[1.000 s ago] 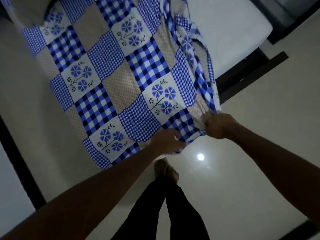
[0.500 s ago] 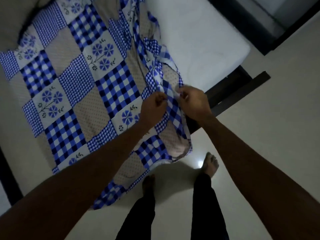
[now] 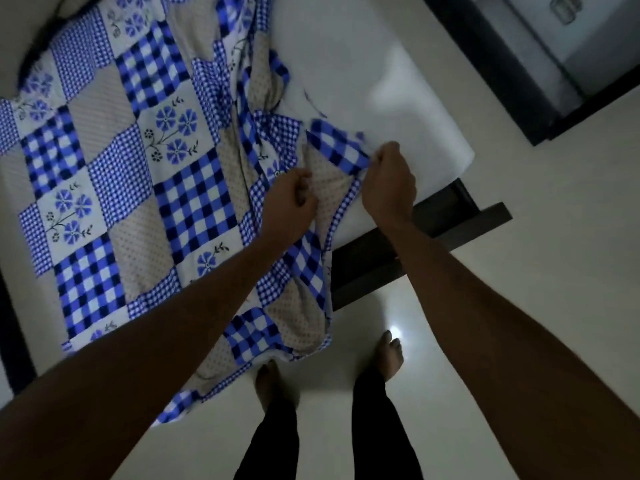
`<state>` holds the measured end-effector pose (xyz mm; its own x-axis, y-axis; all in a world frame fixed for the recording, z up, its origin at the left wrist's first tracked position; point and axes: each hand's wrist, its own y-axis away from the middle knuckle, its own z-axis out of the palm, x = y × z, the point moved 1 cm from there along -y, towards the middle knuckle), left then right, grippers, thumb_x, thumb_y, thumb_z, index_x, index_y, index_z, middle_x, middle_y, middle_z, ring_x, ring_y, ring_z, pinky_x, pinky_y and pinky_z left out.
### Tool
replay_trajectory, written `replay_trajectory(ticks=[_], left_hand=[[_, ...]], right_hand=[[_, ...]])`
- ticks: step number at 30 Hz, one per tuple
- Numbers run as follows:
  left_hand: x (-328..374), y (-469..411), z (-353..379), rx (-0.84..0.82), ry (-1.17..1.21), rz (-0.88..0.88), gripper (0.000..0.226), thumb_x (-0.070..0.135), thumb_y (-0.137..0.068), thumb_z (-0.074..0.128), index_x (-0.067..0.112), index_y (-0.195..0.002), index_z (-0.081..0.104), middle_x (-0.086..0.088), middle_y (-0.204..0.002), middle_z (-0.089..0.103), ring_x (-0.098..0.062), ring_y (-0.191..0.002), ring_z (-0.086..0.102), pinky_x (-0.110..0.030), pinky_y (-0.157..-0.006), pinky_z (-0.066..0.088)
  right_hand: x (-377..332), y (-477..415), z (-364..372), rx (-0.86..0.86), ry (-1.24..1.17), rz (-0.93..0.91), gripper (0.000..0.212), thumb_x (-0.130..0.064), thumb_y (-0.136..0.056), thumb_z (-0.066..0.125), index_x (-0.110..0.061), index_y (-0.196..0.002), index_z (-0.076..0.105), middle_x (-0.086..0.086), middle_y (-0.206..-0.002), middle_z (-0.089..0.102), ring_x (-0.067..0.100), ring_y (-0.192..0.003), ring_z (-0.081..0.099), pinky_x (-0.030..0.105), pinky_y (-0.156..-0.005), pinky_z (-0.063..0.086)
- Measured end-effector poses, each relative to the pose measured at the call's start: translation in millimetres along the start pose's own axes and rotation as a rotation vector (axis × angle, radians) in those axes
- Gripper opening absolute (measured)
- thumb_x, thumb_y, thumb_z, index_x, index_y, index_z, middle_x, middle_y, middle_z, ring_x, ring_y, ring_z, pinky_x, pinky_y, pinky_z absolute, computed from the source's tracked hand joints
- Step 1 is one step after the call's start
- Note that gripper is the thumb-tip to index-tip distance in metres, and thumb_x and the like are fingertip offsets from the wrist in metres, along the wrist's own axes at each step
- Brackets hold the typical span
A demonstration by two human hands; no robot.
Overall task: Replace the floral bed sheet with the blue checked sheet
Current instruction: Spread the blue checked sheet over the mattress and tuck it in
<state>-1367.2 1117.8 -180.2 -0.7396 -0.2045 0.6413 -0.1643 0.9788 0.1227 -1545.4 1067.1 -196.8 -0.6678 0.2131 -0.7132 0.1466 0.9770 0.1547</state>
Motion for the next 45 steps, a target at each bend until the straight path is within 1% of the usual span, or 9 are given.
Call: replay_trajectory(ticks=[4,11,15,19,24,27,33,39,45], left_hand=[[32.0,-15.4,30.9,-0.187,-0.131,0.143,0.052,0.037,-0.086,0.055,0.011,-0.131,0.054,-0.012,-0.117,0.053,-0.024,-0.097,0.054,-0.033,-0.080,0.044],[109.0,-28.5,98.5,-0.438,-0.143,0.336,0.040,0.022,-0.091,0.064,0.011,-0.129,0.057,-0.011,-0.118,0.056,-0.021,-0.101,0.053,-0.035,-0.086,0.046],[134.6,-38.1,111.9,-0.389,-0.098,0.340,0.035,0.020,-0.092,0.060,0.012,-0.126,0.060,-0.009,-0.112,0.061,-0.019,-0.096,0.058,-0.037,-0.086,0.051],[133.9,-64.5,96.6,-0.189,-0.060,0.270,0.034,0.013,-0.091,0.056,0.011,-0.125,0.061,-0.010,-0.113,0.059,-0.014,-0.082,0.055,-0.030,-0.074,0.048],[115.9,-104.3,63.9,-0.202,-0.112,0.212,0.044,0.006,-0.089,0.052,0.012,-0.131,0.059,-0.011,-0.126,0.051,-0.015,-0.094,0.052,-0.020,-0.080,0.044],[112.9,-127.5,55.8,-0.266,-0.253,0.333,0.055,0.024,-0.078,0.054,0.017,-0.133,0.060,-0.015,-0.131,0.053,-0.033,-0.116,0.052,-0.041,-0.096,0.044],[161.2,-160.4,66.9,-0.662,-0.739,0.549,0.074,0.060,-0.066,0.043,0.036,-0.135,0.051,-0.003,-0.141,0.047,-0.029,-0.132,0.040,-0.054,-0.109,0.022],[225.6,-194.2,109.0,-1.133,-0.914,0.498,0.044,0.037,-0.088,0.058,0.018,-0.127,0.052,-0.001,-0.109,0.057,-0.023,-0.096,0.054,-0.032,-0.081,0.039],[242.0,-208.2,143.7,-1.193,-0.965,0.424,0.048,0.039,-0.085,0.063,0.005,-0.118,0.060,-0.011,-0.114,0.064,-0.029,-0.102,0.062,-0.039,-0.085,0.054]], right_hand=[[93.9,8.6,-72.0,0.231,-0.077,0.352,0.016,-0.012,-0.099,0.044,-0.003,-0.111,0.050,0.012,-0.104,0.063,0.026,-0.094,0.061,0.031,-0.075,0.039],[195.1,21.6,-131.8,0.553,-0.200,0.817,0.027,-0.016,-0.097,0.042,0.000,-0.117,0.051,0.021,-0.119,0.060,0.037,-0.109,0.058,0.039,-0.090,0.039],[179.9,5.6,-127.7,0.603,-0.041,0.665,0.043,-0.033,-0.093,0.058,-0.007,-0.127,0.055,0.016,-0.125,0.055,0.036,-0.115,0.053,0.043,-0.090,0.044],[126.9,-27.5,-105.1,0.202,-0.084,0.219,0.045,-0.047,-0.094,0.057,-0.021,-0.132,0.054,0.003,-0.132,0.054,0.020,-0.118,0.048,0.036,-0.092,0.043],[85.8,-76.4,-92.5,-0.116,0.075,-0.051,0.028,-0.040,-0.100,0.053,-0.012,-0.101,0.056,0.004,-0.097,0.060,0.018,-0.084,0.056,0.028,-0.067,0.037],[93.1,-81.7,-100.1,-0.273,0.009,-0.196,0.023,-0.031,-0.104,0.048,-0.014,-0.089,0.050,0.003,-0.078,0.061,0.021,-0.071,0.058,0.030,-0.058,0.035],[122.7,-71.9,-120.5,-0.214,-0.099,-0.004,0.022,-0.038,-0.106,0.040,-0.020,-0.093,0.039,-0.007,-0.067,0.050,0.012,-0.057,0.049,0.032,-0.052,0.038],[157.4,-68.1,-138.3,-0.080,0.181,-0.023,0.030,-0.040,-0.107,0.032,-0.014,-0.101,0.044,-0.010,-0.060,0.046,0.020,-0.052,0.052,0.032,-0.056,0.040],[169.4,-70.1,-130.6,-0.072,0.142,0.080,0.019,-0.033,-0.106,0.043,-0.022,-0.089,0.041,-0.008,-0.061,0.048,0.023,-0.055,0.054,0.034,-0.056,0.044]])
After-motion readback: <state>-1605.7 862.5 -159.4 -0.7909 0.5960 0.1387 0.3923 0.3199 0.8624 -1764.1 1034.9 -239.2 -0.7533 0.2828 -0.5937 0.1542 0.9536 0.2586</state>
